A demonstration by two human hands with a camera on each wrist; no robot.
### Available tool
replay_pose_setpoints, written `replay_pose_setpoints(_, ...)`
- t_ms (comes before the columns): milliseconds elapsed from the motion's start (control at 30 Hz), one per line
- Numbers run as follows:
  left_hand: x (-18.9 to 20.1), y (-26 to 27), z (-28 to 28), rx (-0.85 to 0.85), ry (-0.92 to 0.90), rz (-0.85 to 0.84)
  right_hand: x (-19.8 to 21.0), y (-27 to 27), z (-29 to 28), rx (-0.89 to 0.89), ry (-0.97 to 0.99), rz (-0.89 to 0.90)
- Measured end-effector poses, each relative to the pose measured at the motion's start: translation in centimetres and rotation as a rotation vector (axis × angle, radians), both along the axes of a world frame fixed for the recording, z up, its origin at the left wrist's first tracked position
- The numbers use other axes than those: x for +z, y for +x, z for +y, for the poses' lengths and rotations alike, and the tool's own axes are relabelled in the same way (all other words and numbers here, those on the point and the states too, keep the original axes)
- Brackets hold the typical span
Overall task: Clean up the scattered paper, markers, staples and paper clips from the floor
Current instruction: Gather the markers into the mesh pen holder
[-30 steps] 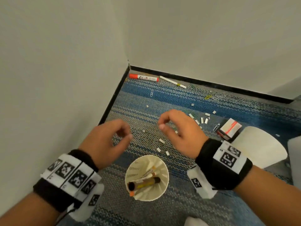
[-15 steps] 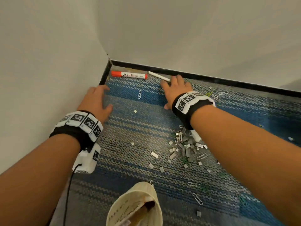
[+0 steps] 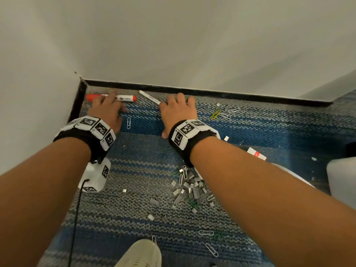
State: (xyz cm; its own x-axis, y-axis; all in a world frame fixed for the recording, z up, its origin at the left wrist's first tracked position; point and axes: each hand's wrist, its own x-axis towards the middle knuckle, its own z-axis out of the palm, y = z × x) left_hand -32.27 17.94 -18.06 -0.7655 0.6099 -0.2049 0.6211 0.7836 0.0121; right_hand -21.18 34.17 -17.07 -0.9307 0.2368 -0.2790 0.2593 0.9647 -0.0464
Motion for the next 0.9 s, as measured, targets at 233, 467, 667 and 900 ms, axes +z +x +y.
replay_pose_setpoints(233,0.8,0.8,-1.1,0.068,-0.013,-0.099,0.2,0.8,-0.5,-0.021,0.002,0.049)
replay_pose_setpoints(467,4.8,4.4,-3.7,0.259,0.406,-0.163,0.9,4.8,-2.2,-0.053,-0.264,0.066)
replay_pose_setpoints(667,10.1,8.9,-6.4,0.234,0.602,-0.204,2.8,9.6,-5.8,-0.211,-0.655,0.267)
replay_pose_setpoints(900,14.4,15.6,-11.1,0.171,0.784,-0.339,9.0,14.1,-9.1,0.01,-0.811,0.389)
